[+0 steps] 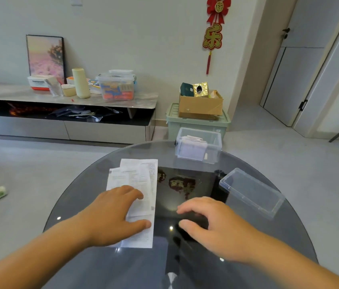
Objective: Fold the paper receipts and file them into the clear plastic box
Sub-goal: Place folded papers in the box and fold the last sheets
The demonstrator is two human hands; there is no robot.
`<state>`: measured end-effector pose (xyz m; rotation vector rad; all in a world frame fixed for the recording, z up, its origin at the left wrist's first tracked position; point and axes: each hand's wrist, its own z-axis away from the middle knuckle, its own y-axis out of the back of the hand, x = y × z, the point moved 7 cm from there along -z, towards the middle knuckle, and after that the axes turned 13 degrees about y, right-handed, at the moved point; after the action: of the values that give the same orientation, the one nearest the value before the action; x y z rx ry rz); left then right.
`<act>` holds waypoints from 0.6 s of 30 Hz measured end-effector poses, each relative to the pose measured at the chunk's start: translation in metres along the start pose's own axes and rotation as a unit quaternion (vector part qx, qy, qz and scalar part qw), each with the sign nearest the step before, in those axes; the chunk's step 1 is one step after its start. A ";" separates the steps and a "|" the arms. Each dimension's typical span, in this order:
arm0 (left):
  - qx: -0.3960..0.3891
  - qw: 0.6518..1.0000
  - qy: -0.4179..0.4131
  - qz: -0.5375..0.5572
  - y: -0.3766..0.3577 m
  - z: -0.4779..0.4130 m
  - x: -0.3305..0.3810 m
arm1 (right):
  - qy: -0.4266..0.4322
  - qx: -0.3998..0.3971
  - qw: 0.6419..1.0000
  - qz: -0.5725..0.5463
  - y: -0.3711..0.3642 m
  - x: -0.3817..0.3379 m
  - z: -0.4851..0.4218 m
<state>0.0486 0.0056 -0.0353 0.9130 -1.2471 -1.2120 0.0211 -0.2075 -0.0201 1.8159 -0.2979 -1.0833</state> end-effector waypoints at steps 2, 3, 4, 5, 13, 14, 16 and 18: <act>-0.041 0.998 -0.008 -0.043 -0.009 0.018 -0.003 | 0.011 -0.025 1.000 0.008 -0.018 -0.015 0.006; -0.056 0.997 -0.009 -0.047 -0.013 0.029 -0.003 | 0.015 -0.034 0.999 0.009 -0.025 -0.023 0.008; -0.063 0.997 -0.014 -0.040 -0.016 0.036 0.000 | 0.018 -0.037 0.999 0.010 -0.030 -0.028 0.010; -0.064 0.997 -0.023 -0.034 -0.018 0.044 0.004 | 0.016 -0.038 0.999 0.006 -0.034 -0.033 0.011; -0.013 0.997 -0.069 -0.013 -0.027 0.068 0.033 | -0.077 0.028 0.996 -0.043 -0.034 -0.030 0.042; -0.020 0.998 -0.067 -0.011 -0.028 0.067 0.033 | -0.084 0.033 0.995 -0.046 -0.033 -0.030 0.045; -0.023 0.997 -0.072 -0.018 -0.030 0.068 0.034 | -0.096 0.044 0.993 -0.057 -0.032 -0.029 0.052; -0.020 0.995 -0.087 -0.038 -0.031 0.070 0.035 | -0.107 0.053 0.991 -0.067 -0.032 -0.025 0.057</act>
<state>-0.0281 -0.0263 -0.0485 0.8455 -1.3297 -1.3962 -0.0457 -0.2112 -0.0414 1.8367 -0.3704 -1.3832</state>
